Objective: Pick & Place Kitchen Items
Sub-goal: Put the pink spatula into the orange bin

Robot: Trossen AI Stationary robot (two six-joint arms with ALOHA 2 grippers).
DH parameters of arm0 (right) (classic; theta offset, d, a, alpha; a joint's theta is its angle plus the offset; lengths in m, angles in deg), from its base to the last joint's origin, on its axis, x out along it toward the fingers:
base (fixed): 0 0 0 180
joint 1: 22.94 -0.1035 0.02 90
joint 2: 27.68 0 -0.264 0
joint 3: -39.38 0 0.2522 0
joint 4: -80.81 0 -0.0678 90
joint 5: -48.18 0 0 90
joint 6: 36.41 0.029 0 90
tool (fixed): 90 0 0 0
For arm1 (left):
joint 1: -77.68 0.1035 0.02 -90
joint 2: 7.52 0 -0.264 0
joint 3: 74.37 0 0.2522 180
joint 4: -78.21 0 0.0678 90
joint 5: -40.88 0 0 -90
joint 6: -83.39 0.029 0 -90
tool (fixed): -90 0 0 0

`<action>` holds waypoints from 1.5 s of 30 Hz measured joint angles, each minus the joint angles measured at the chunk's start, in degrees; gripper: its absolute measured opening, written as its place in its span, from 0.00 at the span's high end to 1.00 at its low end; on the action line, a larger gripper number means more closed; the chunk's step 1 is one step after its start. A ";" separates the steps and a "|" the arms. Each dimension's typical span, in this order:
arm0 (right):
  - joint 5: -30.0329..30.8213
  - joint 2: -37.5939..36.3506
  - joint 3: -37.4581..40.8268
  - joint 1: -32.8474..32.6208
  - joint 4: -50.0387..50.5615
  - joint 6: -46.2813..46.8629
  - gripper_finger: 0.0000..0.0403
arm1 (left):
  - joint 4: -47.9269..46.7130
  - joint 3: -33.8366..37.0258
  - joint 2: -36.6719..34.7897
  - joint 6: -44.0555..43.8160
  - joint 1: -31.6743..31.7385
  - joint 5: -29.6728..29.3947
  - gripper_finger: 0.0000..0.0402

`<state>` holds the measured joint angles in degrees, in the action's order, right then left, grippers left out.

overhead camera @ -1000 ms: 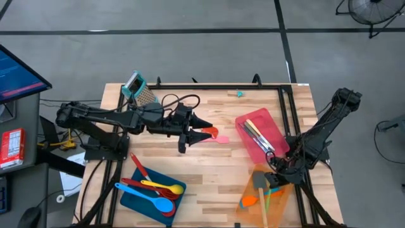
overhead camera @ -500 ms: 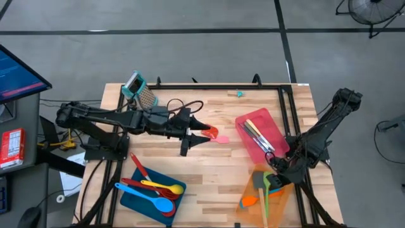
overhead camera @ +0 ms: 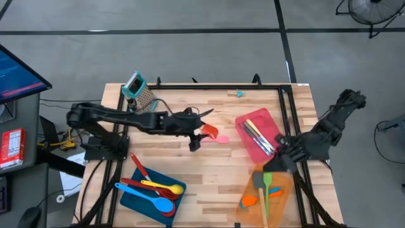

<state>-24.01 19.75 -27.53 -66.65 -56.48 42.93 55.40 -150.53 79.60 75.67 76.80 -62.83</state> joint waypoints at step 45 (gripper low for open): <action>9.28 -2.46 -2.73 -0.04 4.96 -7.54 0.65 | 48.96 23.33 28.96 1.71 4.55 2.46 0.96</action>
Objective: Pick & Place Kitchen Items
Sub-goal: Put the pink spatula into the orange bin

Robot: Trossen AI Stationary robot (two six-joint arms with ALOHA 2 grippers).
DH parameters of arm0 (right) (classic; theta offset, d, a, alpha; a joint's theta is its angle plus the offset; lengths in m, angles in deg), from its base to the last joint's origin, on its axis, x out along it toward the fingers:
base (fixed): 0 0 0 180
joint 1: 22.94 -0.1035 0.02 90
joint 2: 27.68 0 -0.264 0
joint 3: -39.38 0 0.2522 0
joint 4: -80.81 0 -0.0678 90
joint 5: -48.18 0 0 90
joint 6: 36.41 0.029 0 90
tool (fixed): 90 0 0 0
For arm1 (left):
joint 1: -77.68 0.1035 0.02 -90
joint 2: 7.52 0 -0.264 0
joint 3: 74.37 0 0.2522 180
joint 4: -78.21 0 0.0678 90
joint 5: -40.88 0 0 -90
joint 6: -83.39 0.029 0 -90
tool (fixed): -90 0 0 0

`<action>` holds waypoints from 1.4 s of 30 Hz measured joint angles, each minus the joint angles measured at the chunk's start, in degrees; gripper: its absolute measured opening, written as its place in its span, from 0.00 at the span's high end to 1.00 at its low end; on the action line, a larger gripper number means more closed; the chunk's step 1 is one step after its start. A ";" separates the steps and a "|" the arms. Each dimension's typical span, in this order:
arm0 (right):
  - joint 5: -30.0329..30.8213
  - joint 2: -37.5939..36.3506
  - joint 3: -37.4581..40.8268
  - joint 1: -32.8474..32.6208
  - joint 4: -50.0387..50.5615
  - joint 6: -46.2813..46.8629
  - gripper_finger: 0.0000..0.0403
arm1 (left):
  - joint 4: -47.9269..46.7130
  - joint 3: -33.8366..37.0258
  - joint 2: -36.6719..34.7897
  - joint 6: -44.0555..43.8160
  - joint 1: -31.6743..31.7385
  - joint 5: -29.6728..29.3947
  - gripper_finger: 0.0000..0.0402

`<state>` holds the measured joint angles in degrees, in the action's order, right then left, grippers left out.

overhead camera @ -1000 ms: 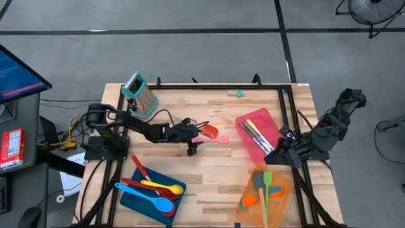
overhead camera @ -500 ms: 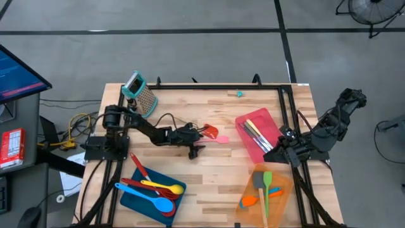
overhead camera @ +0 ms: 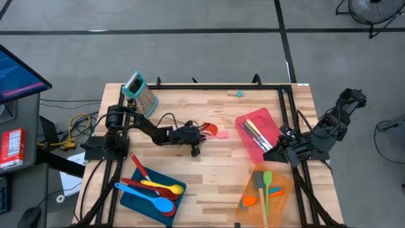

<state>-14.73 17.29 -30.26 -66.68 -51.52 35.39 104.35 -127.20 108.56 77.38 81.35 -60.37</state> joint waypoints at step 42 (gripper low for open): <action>4.72 5.66 0.02 0.44 9.59 -0.61 0.54 | -9.08 0.44 -31.06 1.42 -1.17 4.13 0.85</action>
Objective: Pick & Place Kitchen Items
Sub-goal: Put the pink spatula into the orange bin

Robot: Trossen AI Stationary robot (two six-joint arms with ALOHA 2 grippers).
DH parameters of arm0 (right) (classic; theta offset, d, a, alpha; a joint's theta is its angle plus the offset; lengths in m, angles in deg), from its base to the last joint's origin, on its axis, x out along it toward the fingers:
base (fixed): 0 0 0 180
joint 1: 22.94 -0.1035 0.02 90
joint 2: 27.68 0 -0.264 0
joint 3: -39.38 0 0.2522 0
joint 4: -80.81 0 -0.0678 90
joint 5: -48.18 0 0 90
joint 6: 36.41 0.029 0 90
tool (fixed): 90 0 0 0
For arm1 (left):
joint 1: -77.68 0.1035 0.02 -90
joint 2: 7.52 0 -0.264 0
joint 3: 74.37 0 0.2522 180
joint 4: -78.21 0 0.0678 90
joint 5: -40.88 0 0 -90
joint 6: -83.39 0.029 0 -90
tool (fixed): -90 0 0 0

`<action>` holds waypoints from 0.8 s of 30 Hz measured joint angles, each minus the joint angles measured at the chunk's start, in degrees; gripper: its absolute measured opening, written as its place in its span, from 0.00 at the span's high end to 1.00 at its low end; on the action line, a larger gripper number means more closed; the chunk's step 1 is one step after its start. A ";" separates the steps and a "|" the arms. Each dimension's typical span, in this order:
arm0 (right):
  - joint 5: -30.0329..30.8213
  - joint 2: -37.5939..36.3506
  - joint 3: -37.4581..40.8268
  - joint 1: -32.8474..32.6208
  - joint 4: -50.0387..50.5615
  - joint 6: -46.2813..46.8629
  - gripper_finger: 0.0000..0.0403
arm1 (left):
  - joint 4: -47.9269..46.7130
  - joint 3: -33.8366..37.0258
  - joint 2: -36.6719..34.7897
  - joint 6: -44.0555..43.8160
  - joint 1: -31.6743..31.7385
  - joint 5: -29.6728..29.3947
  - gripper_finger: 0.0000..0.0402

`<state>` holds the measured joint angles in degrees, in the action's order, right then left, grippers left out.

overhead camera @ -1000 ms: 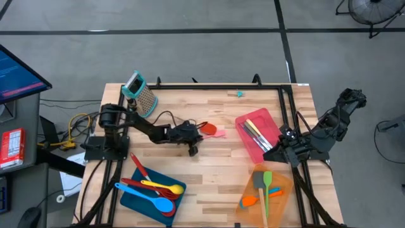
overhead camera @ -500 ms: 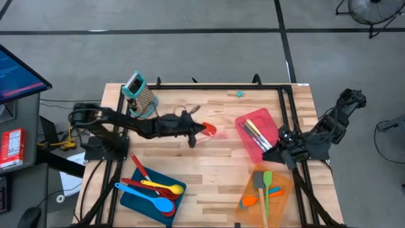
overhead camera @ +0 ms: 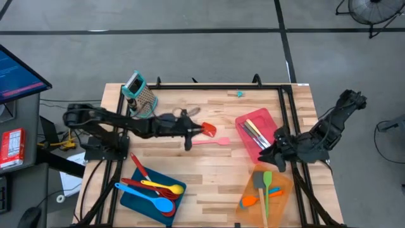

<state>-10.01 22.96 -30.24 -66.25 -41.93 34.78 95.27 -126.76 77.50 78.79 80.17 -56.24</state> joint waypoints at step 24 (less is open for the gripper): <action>-1.91 2.62 0.00 1.08 1.52 0.84 0.39 | 8.77 11.37 12.89 5.05 -0.18 -1.42 0.34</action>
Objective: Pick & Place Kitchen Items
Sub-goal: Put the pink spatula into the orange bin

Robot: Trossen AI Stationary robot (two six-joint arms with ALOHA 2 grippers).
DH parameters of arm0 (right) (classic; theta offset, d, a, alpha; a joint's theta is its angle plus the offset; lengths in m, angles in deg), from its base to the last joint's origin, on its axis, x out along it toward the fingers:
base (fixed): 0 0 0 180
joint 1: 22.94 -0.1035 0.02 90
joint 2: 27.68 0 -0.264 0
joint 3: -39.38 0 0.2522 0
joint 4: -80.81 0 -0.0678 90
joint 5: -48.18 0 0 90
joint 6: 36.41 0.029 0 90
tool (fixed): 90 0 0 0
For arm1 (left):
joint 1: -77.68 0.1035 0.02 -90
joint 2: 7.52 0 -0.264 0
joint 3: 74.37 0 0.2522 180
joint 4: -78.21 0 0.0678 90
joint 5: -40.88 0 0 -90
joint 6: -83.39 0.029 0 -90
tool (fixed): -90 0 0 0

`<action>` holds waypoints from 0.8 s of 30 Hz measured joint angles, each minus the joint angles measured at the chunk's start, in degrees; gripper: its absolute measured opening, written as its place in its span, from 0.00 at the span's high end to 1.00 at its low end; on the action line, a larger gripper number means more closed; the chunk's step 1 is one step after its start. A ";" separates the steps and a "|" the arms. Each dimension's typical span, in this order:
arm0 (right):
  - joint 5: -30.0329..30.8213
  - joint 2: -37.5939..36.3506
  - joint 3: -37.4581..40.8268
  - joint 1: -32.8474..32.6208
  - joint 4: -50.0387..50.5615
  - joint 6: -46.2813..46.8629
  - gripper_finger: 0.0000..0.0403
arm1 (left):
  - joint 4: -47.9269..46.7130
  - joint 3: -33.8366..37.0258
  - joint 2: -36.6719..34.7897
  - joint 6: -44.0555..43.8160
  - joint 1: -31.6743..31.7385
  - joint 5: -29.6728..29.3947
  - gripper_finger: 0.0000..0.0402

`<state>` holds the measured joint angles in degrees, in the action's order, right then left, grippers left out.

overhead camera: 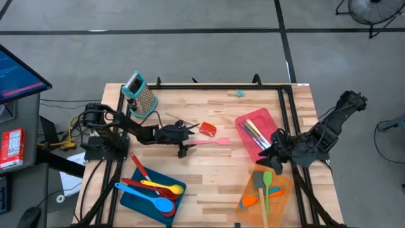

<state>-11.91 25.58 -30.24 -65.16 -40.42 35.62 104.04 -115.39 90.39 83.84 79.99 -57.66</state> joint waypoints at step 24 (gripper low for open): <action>-1.36 -0.01 0.00 3.03 0.42 0.48 0.39 | 14.12 -0.31 17.06 -5.31 0.32 -2.10 0.90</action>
<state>-13.27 25.57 -30.24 -62.14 -40.00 36.10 118.16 -115.71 107.44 78.54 80.31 -59.76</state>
